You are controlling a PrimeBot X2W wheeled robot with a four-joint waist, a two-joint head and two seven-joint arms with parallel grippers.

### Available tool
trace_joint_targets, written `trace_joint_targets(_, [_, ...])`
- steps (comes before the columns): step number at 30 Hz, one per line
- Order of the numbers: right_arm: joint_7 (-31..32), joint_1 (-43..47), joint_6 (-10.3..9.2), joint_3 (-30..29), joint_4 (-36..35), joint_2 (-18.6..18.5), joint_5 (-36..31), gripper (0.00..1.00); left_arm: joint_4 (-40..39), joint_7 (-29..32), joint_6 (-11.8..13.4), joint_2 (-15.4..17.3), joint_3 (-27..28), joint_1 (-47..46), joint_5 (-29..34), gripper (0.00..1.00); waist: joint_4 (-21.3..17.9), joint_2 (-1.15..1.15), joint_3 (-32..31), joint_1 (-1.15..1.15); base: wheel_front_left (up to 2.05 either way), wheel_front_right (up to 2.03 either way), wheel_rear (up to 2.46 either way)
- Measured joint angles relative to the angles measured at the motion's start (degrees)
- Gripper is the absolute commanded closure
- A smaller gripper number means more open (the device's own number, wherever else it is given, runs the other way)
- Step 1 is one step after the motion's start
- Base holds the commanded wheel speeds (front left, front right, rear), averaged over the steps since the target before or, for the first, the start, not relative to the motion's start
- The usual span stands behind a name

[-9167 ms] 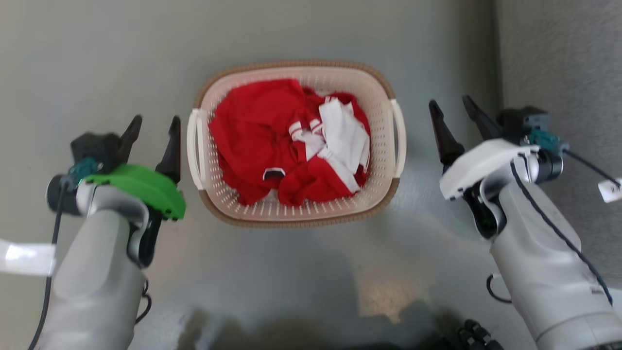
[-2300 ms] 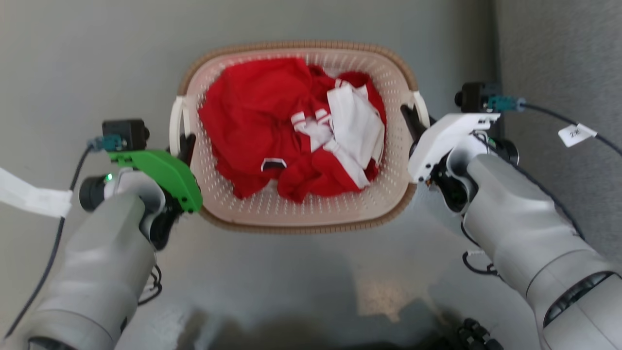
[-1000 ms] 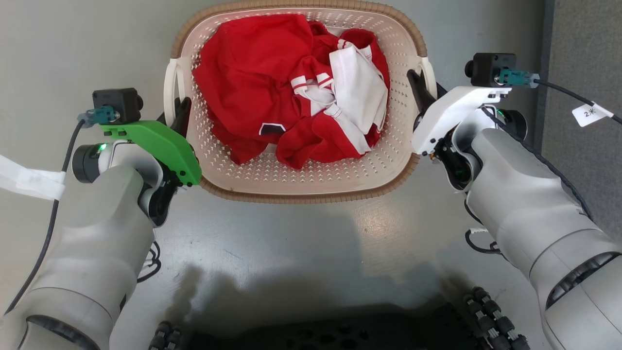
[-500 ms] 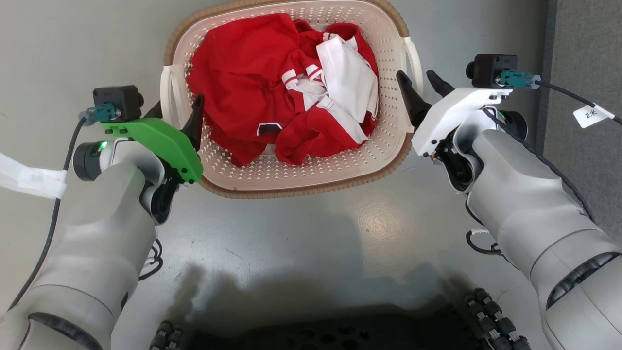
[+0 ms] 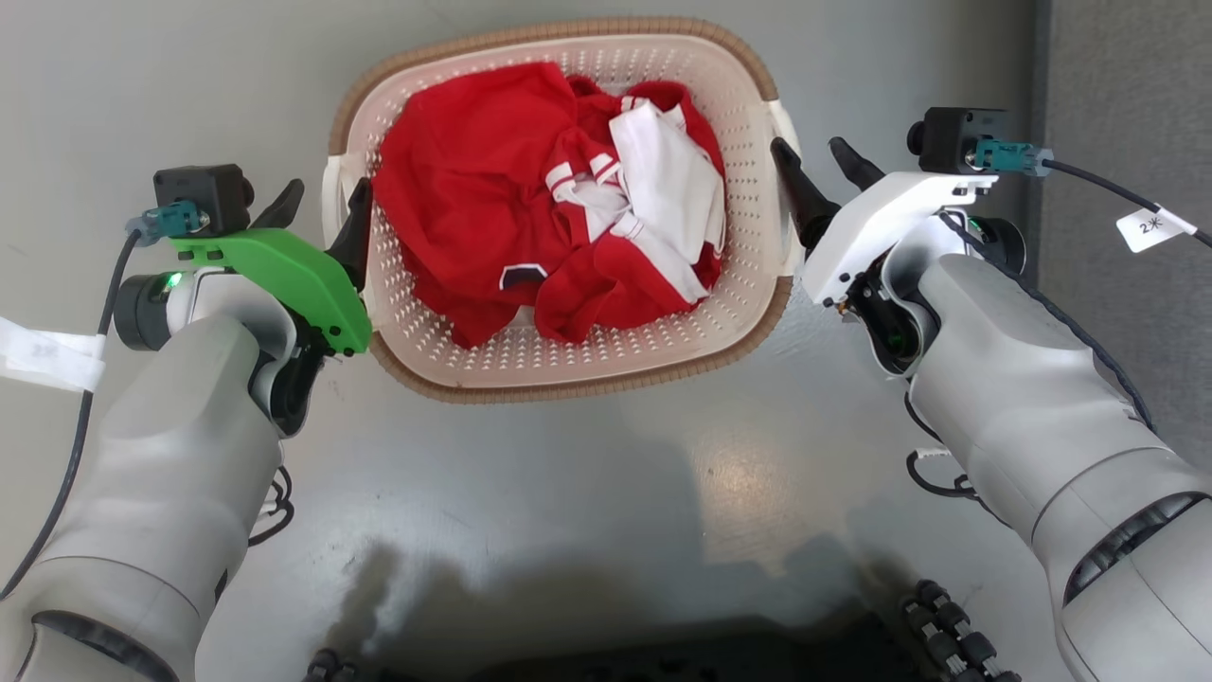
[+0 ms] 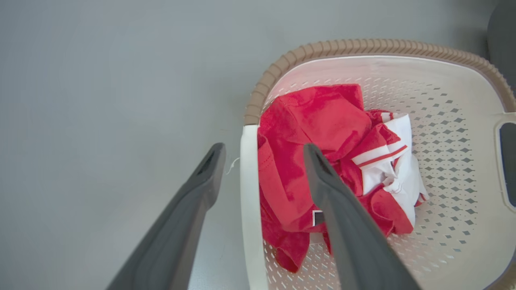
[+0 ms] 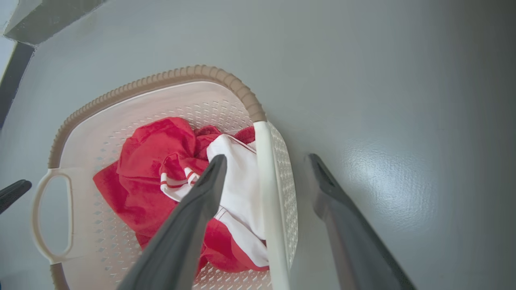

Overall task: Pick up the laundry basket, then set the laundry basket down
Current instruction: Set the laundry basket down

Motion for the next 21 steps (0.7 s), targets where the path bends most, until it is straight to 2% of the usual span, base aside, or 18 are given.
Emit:
trace_joint_targets(10, [-0.18,0.37,0.0,-2.04,-2.52,0.01,-0.24,0.0,-5.17,-0.01,0.0,1.49,2.65,0.21,2.71,0.0,-0.76,0.0,-5.04,0.0,0.0,0.0,0.0])
trace_joint_targets(14, [-0.18,0.36,0.0,-3.69,-4.38,-0.22,-2.0,0.0,-8.29,-0.01,0.0,2.38,5.26,0.57,4.45,0.0,-1.06,0.0,-7.74,0.0,0.0,0.0,0.0])
trace_joint_targets(21, [-0.25,1.7,0.01,-7.54,-10.24,-2.67,-6.66,0.0,-12.68,-0.18,0.0,4.22,10.89,4.93,8.13,0.0,-1.65,0.0,-13.65,0.0,0.0,0.0,0.0])
